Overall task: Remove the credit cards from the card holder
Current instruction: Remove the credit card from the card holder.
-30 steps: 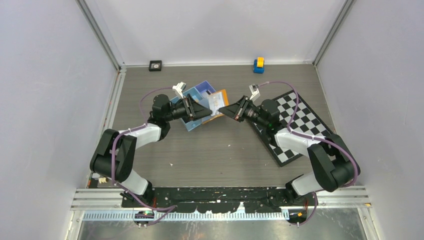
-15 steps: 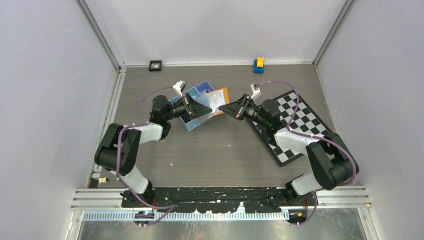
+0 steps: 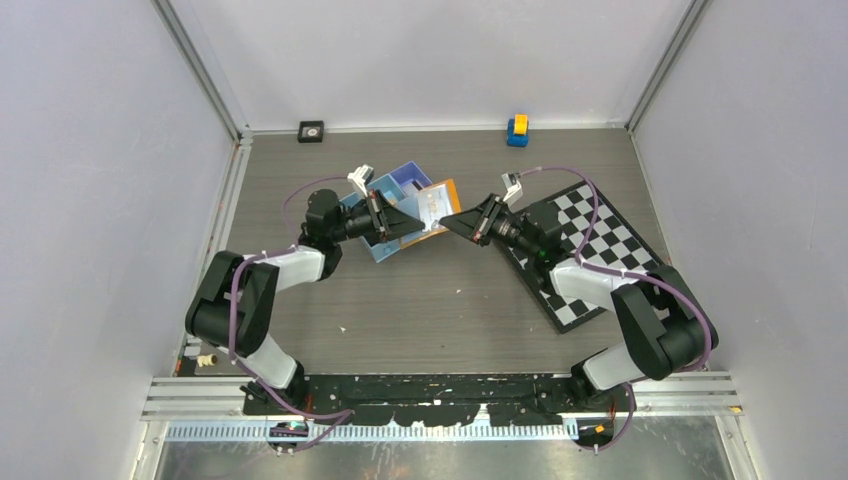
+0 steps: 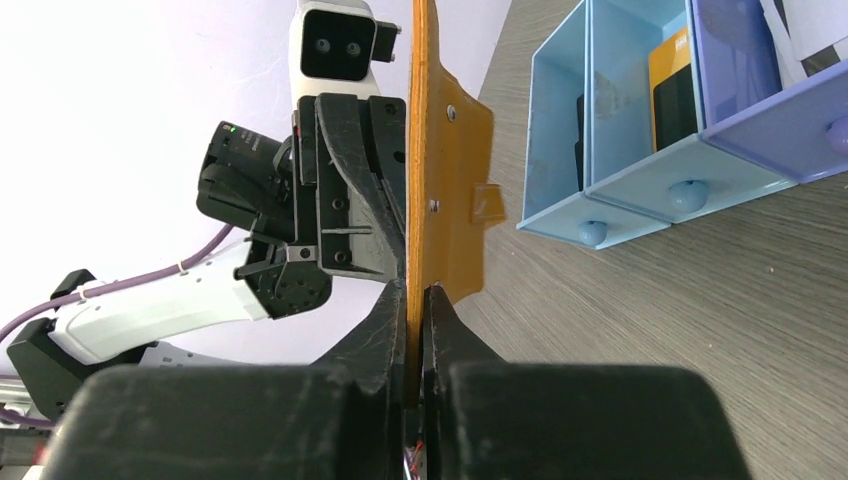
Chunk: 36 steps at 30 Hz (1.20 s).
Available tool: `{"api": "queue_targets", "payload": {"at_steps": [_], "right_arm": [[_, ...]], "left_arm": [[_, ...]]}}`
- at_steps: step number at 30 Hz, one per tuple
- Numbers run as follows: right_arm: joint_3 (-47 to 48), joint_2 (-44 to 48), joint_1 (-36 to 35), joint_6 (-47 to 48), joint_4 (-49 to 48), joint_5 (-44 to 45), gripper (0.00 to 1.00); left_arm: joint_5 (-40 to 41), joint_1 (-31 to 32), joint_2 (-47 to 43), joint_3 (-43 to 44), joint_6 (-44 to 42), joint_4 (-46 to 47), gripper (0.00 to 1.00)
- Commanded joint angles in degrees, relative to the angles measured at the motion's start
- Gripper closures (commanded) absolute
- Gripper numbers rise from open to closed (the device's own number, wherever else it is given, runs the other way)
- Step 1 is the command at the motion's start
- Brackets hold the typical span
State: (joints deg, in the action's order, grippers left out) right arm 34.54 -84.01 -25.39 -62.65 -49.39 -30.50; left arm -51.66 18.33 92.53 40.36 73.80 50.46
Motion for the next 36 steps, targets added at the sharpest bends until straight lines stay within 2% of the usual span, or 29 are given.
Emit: {"api": "queue_targets", "payload": {"at_steps": [1, 26, 27, 30, 33, 36], "right_arm": [[-0.4, 2.9, 1.4, -0.8, -4.4, 0.2, 0.95], [-2.5, 2.8, 4.5, -3.8, -8.3, 0.2, 0.95], [-2.3, 2.4, 4.4, -4.2, -9.4, -0.4, 0.95], [-2.3, 0.7, 4.3, -5.3, -11.7, -0.9, 0.96], [-2.1, -0.5, 3.9, -6.1, -13.3, -1.4, 0.97], [-1.7, -0.9, 3.0, -6.3, -14.1, -1.7, 0.96]], "left_arm": [[0.7, -0.4, -3.9, 2.0, -5.7, -5.9, 1.0], [0.5, -0.5, -3.3, 2.0, -5.2, -5.5, 1.0], [0.4, -0.4, -3.2, 2.1, -5.1, -5.1, 0.97], [-0.2, 0.5, -3.0, 2.2, -4.3, -2.8, 0.79], [-0.1, 0.9, -3.0, 2.3, -4.2, -2.4, 0.68], [-0.2, 0.9, -2.6, 2.2, -3.7, -1.4, 0.65]]}}
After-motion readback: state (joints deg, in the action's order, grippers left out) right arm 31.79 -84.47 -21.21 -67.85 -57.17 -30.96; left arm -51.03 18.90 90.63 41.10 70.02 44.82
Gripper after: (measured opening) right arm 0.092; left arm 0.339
